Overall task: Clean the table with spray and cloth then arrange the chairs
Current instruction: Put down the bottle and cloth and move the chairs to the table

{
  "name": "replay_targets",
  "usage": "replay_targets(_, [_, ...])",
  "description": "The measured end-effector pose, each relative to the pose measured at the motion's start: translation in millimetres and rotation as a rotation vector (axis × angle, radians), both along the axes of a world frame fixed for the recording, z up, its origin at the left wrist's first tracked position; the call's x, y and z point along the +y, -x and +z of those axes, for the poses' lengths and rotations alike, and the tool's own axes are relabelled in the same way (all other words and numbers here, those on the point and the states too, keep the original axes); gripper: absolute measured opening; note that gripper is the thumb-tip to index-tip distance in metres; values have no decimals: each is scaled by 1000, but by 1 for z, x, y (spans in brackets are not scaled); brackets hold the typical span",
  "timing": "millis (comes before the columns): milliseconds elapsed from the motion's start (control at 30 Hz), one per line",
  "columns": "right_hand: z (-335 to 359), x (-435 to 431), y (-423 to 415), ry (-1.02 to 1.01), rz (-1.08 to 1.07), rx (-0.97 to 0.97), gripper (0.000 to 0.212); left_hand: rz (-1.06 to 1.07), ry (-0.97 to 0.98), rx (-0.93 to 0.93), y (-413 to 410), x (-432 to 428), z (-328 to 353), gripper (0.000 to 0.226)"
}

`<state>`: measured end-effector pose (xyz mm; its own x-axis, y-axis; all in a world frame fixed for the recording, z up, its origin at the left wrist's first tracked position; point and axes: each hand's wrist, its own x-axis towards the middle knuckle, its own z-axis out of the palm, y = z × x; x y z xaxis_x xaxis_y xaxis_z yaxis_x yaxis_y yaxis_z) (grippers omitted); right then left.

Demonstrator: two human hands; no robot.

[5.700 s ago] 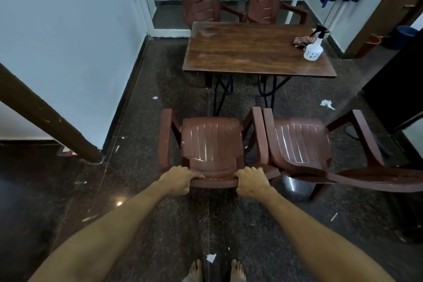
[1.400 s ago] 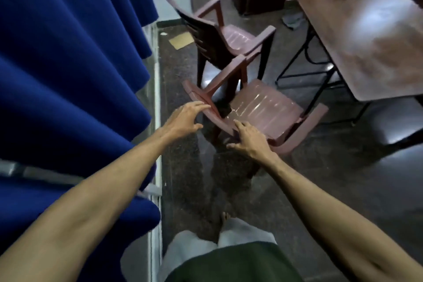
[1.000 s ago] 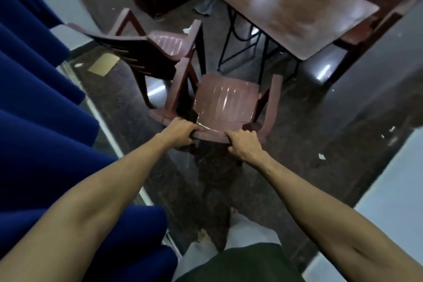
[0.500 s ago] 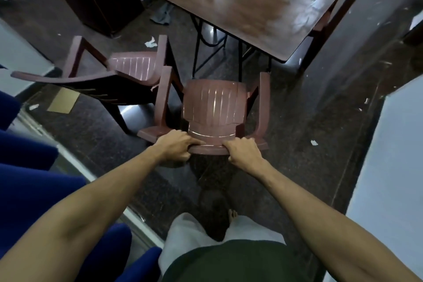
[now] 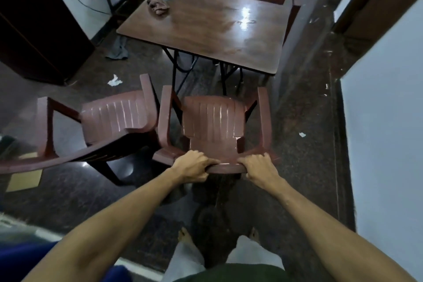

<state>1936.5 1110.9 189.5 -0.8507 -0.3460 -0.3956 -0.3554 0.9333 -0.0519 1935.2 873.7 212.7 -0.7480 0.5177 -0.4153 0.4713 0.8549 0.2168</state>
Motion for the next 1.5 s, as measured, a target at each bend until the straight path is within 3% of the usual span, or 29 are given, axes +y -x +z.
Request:
replay_targets(333, [-2,-53,-21,-6,-120,-14,43,-109,16,-39,19,-52,-5,79])
replay_targets(567, [-1,-63,-29,-36,-195,-11,48,-97,36,-70,24,-85,-2,74])
replay_targets(867, [5,-112,-77,-52,-318,-31,51,-242,55,-49,8,-127,-4,71])
replay_targets(1500, [10,-95,-77,-10,-284,50,56,-168,59,-75,0,-108,3,69])
